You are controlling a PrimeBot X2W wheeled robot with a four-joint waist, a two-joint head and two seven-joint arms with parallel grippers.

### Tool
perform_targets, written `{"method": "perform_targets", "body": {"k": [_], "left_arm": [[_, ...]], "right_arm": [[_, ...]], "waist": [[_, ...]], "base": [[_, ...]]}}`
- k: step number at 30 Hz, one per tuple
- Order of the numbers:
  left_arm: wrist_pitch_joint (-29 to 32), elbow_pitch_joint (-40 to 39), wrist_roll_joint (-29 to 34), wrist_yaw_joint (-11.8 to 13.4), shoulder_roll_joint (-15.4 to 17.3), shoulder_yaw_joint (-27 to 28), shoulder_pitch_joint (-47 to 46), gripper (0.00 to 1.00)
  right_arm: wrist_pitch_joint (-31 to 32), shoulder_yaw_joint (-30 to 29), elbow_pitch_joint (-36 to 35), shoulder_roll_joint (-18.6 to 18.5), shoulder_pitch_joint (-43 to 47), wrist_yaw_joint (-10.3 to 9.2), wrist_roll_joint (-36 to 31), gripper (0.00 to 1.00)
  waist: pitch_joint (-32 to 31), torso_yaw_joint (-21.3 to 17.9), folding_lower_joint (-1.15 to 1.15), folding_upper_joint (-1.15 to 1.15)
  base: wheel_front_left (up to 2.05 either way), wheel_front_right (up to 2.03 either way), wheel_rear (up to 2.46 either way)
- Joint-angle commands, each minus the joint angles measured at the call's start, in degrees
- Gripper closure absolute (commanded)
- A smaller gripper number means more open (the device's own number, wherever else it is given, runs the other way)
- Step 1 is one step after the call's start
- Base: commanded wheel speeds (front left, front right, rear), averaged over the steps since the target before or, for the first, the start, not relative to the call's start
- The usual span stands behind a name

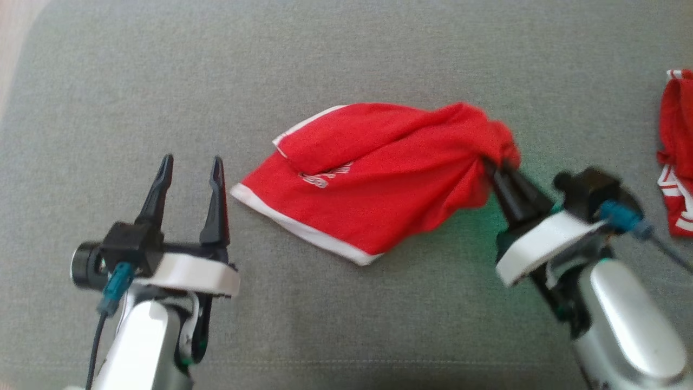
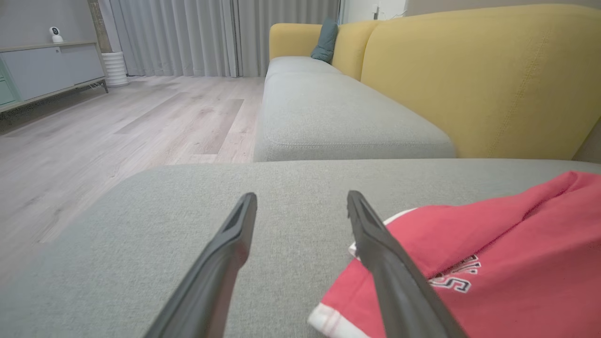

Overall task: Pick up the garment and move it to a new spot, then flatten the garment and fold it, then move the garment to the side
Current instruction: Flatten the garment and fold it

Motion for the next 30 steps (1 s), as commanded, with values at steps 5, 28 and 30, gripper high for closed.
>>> {"method": "perform_targets", "body": {"k": [5, 28, 30], "left_arm": [[-0.69, -2.55, 1.13, -0.98, -0.95, 1.38, -4.68, 0.0], [-0.7, -1.41, 3.12, -4.66, -4.85, -1.1, -10.62, 0.0], [-0.7, -1.29, 3.36, -4.77, -4.9, -0.93, -10.44, 0.0]], "right_arm": [[4.07, -1.28, -3.53, -2.01, -6.77, -0.05, 1.37, 1.0], [6.76, 3.38, 22.57, -3.53, -29.98, -0.05, 9.83, 1.0], [5.35, 4.24, 24.15, -3.28, -30.31, -0.05, 10.39, 1.0]], "waist": [[1.86, 1.52, 0.0, 0.0], [7.74, 7.03, 0.0, 0.0], [7.44, 6.6, 0.0, 0.0]], "base": [[0.0, 0.0, 0.0], [0.0, 0.0, 0.0], [0.0, 0.0, 0.0]]}}
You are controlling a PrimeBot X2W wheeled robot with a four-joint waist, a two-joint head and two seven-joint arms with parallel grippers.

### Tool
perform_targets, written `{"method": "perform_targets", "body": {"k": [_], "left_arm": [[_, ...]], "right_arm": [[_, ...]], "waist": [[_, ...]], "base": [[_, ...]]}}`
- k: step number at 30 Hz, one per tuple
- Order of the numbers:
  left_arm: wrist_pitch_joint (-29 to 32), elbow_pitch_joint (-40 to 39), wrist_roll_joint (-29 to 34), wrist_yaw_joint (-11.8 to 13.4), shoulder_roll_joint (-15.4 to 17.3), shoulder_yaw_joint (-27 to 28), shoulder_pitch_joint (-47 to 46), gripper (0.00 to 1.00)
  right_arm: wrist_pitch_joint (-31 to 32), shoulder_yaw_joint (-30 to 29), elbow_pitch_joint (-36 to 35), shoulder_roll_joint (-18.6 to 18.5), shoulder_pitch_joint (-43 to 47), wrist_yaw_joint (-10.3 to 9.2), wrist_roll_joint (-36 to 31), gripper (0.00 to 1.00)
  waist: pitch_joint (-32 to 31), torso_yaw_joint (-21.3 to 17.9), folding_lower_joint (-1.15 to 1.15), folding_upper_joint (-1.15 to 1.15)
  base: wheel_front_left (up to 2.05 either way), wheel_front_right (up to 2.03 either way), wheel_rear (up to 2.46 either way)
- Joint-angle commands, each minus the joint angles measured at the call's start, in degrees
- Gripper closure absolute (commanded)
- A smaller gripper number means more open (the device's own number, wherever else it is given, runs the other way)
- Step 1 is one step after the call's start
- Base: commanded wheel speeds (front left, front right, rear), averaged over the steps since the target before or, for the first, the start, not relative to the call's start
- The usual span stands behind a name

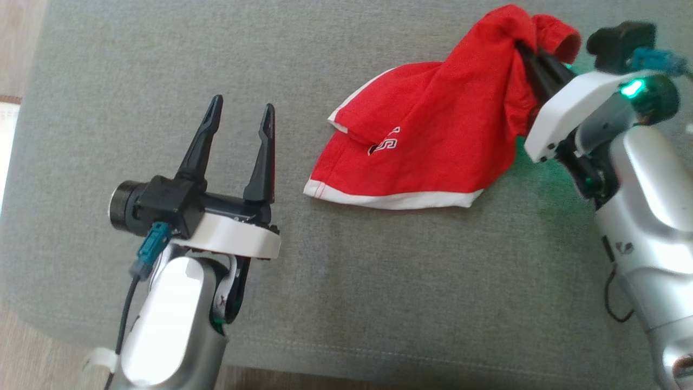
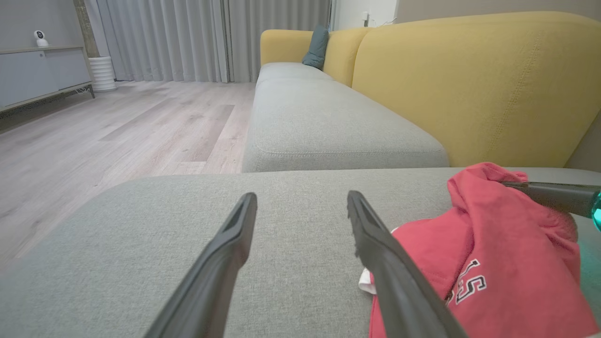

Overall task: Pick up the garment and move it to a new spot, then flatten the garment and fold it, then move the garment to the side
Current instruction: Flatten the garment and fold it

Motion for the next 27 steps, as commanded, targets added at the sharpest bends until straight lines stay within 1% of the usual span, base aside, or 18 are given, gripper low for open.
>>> {"method": "perform_targets", "body": {"k": [1, 5, 6, 7, 12, 17, 22, 23, 27], "left_arm": [[-0.31, -1.45, 0.58, -0.31, 0.35, 2.19, -1.44, 0.0], [-0.31, -1.13, 1.14, -0.56, 0.31, 2.57, -0.77, 0.0], [-0.31, -1.03, 1.27, -0.63, 0.32, 2.68, -0.53, 0.0], [-0.31, -0.92, 1.4, -0.67, 0.35, 2.83, -0.26, 0.0], [-0.31, -0.38, 1.91, -0.81, 0.82, 3.64, 1.44, 0.0], [-0.31, -0.36, 2.17, -0.54, 1.52, 4.7, 3.47, 0.0], [-0.31, -0.75, 2.21, -0.25, 2.2, 5.53, 5.64, 0.0], [-0.31, -0.75, 2.21, -0.25, 2.2, 5.53, 5.64, 0.0], [-0.31, -1.1, 2.13, -0.05, 2.73, 6.09, 7.13, 0.0]], "right_arm": [[-1.0, 1.09, -1.06, 0.87, -1.56, -0.05, 0.8, 1.0], [-3.98, 3.32, 0.66, 1.17, -2.11, -0.05, 1.91, 1.0], [-5.08, 3.88, 0.81, 1.17, -2.12, -0.05, 2.16, 0.57], [-6.23, 4.42, 0.93, 1.09, -2.08, -0.05, 2.21, 0.0], [-13.76, 5.49, -0.58, 0.85, 0.36, -0.05, 1.99, 0.0], [-20.21, 3.75, -4.29, -0.02, 5.5, -0.05, -0.15, 0.0], [-22.35, -1.1, -10.24, 0.04, 12.93, -0.05, -2.41, 0.0], [-22.35, -1.1, -10.24, 0.04, 12.93, -0.05, -2.41, 0.0], [-21.64, -5.34, -15.98, 0.92, 19.99, -0.05, -4.48, 0.0]], "waist": [[-0.32, -0.43, 0.0, 0.0], [-1.63, -1.55, 0.0, 0.0], [-2.08, -1.91, 0.0, 0.0], [-2.56, -2.3, 0.0, 0.0], [-5.55, -4.34, 0.0, 0.0], [-8.27, -6.64, 0.0, 0.0], [-10.17, -8.83, 0.0, 0.0], [-10.17, -8.83, 0.0, 0.0], [-11.04, -10.27, 0.0, 0.0]], "base": [[0.0, 0.0, 0.0], [0.0, 0.0, 0.0], [0.0, 0.0, 0.0], [0.0, 0.0, 0.0], [0.0, 0.0, 0.0], [0.0, 0.0, 0.0], [0.0, 0.0, 0.0], [0.0, 0.0, 0.0], [0.0, 0.0, 0.0]]}}
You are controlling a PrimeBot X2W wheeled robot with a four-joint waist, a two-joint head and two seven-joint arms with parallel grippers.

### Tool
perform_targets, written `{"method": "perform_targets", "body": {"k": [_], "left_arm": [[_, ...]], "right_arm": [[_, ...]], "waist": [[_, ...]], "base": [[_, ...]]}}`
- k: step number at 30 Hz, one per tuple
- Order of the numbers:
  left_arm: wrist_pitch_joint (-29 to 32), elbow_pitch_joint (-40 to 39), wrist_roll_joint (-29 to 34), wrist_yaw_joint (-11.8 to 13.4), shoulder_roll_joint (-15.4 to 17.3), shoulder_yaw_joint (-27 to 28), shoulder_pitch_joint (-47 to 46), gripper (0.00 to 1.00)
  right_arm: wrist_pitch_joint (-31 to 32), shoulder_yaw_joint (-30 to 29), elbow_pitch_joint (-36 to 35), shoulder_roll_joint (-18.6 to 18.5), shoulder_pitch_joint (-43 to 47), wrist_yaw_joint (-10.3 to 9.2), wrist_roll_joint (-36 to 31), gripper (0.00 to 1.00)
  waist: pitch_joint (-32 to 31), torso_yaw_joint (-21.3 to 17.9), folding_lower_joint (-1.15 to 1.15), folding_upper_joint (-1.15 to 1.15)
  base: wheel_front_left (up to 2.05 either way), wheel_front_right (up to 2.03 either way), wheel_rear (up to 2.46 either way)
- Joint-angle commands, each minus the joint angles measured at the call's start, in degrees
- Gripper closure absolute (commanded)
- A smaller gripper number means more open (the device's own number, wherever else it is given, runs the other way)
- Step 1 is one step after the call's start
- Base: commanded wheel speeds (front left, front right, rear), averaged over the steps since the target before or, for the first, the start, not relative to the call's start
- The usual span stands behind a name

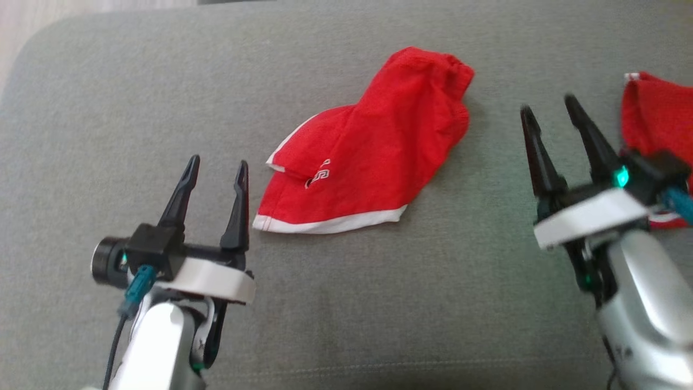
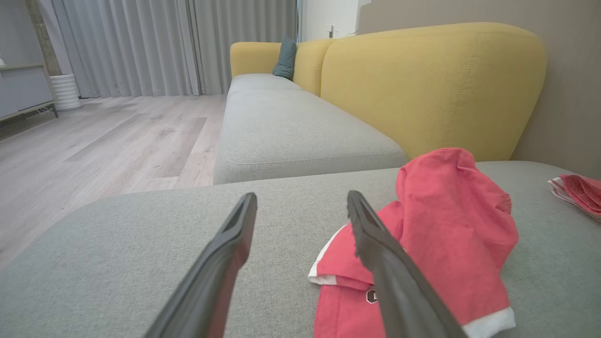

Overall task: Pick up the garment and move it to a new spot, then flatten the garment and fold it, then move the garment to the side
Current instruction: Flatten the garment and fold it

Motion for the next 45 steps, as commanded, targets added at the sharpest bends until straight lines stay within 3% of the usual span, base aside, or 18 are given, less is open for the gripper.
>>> {"method": "perform_targets", "body": {"k": [1, 13, 29, 35, 45], "left_arm": [[-0.3, -2.24, 0.43, 0.38, 1.15, 2.5, -0.58, 0.0], [-0.3, -2.46, -0.12, 0.87, 1.96, 2.91, 2.67, 0.0], [-0.3, -2.78, -0.31, 1.3, 2.32, 2.21, 2.09, 0.0], [-0.3, -3.17, -0.12, 1.24, 2.22, 1.63, 0.53, 0.0], [-0.3, -3.99, 0.27, 0.79, 1.26, 0.21, -3.24, 0.0]], "right_arm": [[0.44, -0.42, -3.43, 0.78, 1.77, -0.05, -0.8, 0.0], [6.81, -6.64, -18.36, 5.68, 16.85, -0.05, -5.02, 0.0], [9.29, -7.73, -22.08, 6.38, 18.16, -0.05, -6.01, 0.0], [10.6, -7.2, -21.32, 4.9, 16.86, -0.05, -6.12, 0.0], [12.87, -0.64, -14.02, -2.34, 7.84, -0.05, -2.14, 0.0]], "waist": [[-0.81, -0.94, 0.0, 0.0], [-2.1, -3.19, 0.0, 0.0], [-1.23, -3.22, 0.0, 0.0], [0.75, -2.06, 0.0, 0.0], [6.47, 1.8, 0.0, 0.0]], "base": [[0.0, 0.0, 0.0], [0.0, 0.0, 0.0], [0.0, 0.0, 0.0], [0.0, 0.0, 0.0], [0.0, 0.0, 0.0]]}}
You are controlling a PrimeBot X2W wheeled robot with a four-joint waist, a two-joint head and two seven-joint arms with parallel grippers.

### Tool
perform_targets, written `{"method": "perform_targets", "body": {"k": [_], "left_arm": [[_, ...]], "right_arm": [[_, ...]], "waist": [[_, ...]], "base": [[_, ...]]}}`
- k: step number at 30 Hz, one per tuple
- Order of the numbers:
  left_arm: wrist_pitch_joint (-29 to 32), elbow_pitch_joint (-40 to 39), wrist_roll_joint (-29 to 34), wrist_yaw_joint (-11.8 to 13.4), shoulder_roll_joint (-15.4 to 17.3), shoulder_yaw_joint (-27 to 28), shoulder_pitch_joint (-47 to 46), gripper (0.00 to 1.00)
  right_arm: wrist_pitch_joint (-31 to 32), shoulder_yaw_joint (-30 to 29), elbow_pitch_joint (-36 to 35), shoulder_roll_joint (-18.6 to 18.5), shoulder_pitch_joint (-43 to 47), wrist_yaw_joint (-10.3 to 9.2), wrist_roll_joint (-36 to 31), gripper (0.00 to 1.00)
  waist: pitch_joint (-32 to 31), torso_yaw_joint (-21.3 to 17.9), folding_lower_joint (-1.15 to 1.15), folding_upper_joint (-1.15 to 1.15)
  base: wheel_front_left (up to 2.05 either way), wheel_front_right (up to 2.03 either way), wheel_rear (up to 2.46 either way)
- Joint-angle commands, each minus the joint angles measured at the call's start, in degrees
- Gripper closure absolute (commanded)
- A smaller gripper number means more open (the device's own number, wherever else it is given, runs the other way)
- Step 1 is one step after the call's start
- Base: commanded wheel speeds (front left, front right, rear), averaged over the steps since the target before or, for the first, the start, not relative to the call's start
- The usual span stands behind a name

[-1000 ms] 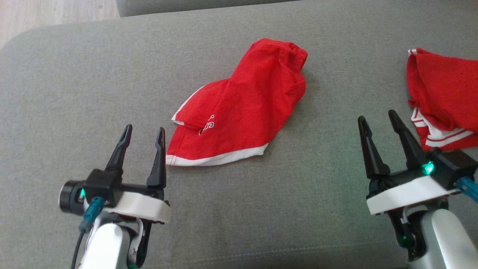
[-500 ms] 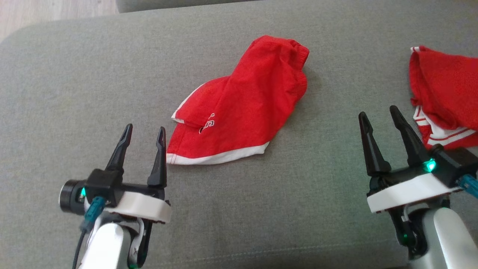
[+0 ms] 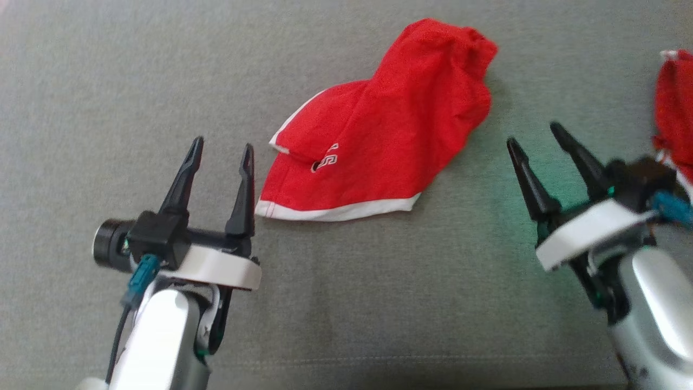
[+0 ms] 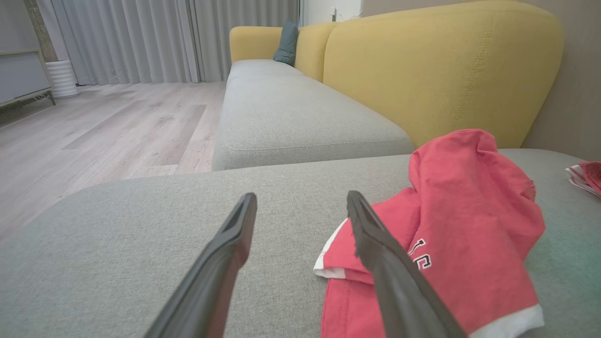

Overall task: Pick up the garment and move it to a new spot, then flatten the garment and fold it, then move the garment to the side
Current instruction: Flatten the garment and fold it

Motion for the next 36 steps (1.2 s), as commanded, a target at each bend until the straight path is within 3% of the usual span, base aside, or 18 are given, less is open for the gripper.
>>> {"method": "perform_targets", "body": {"k": [1, 14, 15, 16, 17, 18, 27, 32, 36], "left_arm": [[-0.3, -2.1, 0.37, -0.26, 0.43, 1.53, -2.23, 0.0], [-0.3, -1.32, 0.45, -0.76, -1.2, 0.26, -4.99, 0.0], [-0.3, -1.31, 0.49, -0.79, -1.24, 0.28, -5.03, 0.0], [-0.3, -1.3, 0.54, -0.82, -1.26, 0.32, -5.06, 0.0], [-0.3, -1.28, 0.6, -0.85, -1.29, 0.38, -5.07, 0.0], [-0.3, -1.25, 0.66, -0.89, -1.3, 0.42, -5.09, 0.0], [-0.3, -1.03, 1.05, -1.2, -1.48, 0.73, -4.87, 0.0], [-0.3, -1.03, 1.14, -1.05, -1.52, 1.37, -4.29, 0.0], [-0.3, -1.24, 1.18, -0.79, -1.39, 2.17, -3.44, 0.0]], "right_arm": [[0.08, 1.38, -1.33, -1.17, -1.72, -0.05, 0.48, 0.0], [1.31, 15.91, 10.32, -8.89, -15.09, -0.05, 13.57, 0.0], [1.11, 16.72, 10.44, -9.19, -15.47, -0.05, 14.39, 0.05], [0.88, 17.51, 10.55, -9.53, -15.86, -0.05, 15.14, 0.41], [0.57, 18.28, 10.65, -9.9, -16.25, -0.05, 15.63, 0.65], [0.4, 19.18, 10.67, -10.17, -16.55, -0.05, 16.35, 1.0], [-4.24, 23.21, 9.97, -12.64, -17.01, -0.05, 19.87, 1.0], [-5.23, 20.02, 6.38, -13.82, -12.48, -0.05, 20.53, 1.0], [-2.51, 15.06, 0.68, -15.01, -6.75, -0.05, 20.03, 1.0]], "waist": [[1.66, 1.53, 0.0, 0.0], [4.27, 4.6, 0.0, 0.0], [4.28, 4.56, 0.0, 0.0], [4.26, 4.48, 0.0, 0.0], [4.24, 4.38, 0.0, 0.0], [4.22, 4.29, 0.0, 0.0], [3.54, 3.51, 0.0, 0.0], [2.61, 2.67, 0.0, 0.0], [1.92, 1.28, 0.0, 0.0]], "base": [[0.0, 0.0, 0.0], [0.0, 0.0, 0.0], [0.0, 0.0, 0.0], [0.0, 0.0, 0.0], [0.0, 0.0, 0.0], [0.0, 0.0, 0.0], [0.0, 0.0, 0.0], [0.0, 0.0, 0.0], [0.0, 0.0, 0.0]]}}
